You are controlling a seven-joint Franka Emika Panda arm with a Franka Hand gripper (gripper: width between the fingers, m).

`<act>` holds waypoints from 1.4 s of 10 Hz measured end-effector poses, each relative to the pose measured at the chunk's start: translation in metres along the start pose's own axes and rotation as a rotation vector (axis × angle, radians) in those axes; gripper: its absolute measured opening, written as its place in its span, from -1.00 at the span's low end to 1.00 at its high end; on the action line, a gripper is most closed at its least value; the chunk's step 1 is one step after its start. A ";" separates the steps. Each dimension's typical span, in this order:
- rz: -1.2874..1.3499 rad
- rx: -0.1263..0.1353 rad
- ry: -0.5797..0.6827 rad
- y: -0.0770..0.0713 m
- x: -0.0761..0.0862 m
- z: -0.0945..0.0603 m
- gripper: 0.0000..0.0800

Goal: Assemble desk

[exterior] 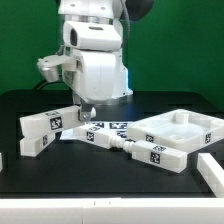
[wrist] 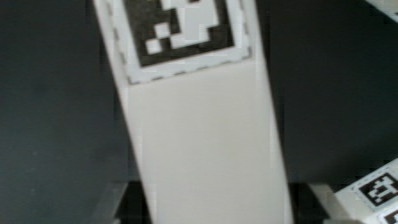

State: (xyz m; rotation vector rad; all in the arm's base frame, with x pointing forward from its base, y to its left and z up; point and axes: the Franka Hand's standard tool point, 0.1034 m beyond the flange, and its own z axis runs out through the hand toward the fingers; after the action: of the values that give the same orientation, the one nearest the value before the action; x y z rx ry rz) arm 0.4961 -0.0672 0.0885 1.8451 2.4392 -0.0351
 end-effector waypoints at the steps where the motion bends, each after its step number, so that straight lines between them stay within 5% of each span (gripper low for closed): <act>1: 0.002 0.001 0.000 -0.001 -0.001 0.000 -0.26; 2: 0.002 0.004 0.001 -0.003 -0.002 0.001 -0.26; 5: -0.202 0.104 0.050 -0.081 -0.043 0.017 -0.26; 9: -0.243 0.126 0.069 -0.088 -0.050 0.018 -0.26; 11: -0.444 0.175 0.143 -0.121 -0.068 0.021 -0.26; 13: -0.450 0.183 0.236 -0.149 -0.077 0.028 -0.26; 14: -0.431 0.189 0.220 -0.145 -0.077 0.027 -0.26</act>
Offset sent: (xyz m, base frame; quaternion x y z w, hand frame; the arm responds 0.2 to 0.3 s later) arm -0.0980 -0.0594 -0.0146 0.1069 -0.0016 -0.2123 0.9713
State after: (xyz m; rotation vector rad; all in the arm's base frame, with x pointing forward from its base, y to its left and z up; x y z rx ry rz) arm 0.3787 -0.1824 0.0628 1.4087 3.0407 -0.0982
